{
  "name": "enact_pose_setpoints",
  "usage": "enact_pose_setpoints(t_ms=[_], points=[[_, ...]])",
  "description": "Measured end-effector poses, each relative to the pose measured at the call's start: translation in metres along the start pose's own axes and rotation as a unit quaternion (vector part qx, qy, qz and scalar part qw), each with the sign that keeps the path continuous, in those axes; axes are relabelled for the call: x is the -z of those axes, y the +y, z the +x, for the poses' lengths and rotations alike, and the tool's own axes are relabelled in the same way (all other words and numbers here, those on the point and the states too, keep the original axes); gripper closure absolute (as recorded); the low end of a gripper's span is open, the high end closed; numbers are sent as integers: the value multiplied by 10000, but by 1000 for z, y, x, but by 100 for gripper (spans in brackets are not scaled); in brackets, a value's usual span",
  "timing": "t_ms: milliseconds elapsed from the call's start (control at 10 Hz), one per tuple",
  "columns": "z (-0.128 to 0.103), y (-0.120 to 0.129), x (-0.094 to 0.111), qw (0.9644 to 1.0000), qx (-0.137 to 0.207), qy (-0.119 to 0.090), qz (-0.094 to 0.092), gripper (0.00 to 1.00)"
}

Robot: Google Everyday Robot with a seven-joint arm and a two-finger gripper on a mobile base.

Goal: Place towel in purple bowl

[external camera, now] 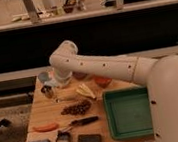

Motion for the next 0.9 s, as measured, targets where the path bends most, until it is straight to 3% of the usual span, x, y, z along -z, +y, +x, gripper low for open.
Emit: enact_pose_setpoints(t_ms=[200, 400, 800, 900], points=[[10, 0, -3, 9998, -185, -72, 100, 97], [34, -7, -7, 9986, -388, -334, 158, 97], [128, -33, -12, 9909, -851, -965, 400, 97], [130, -34, -12, 9908, -851, -974, 405, 97]])
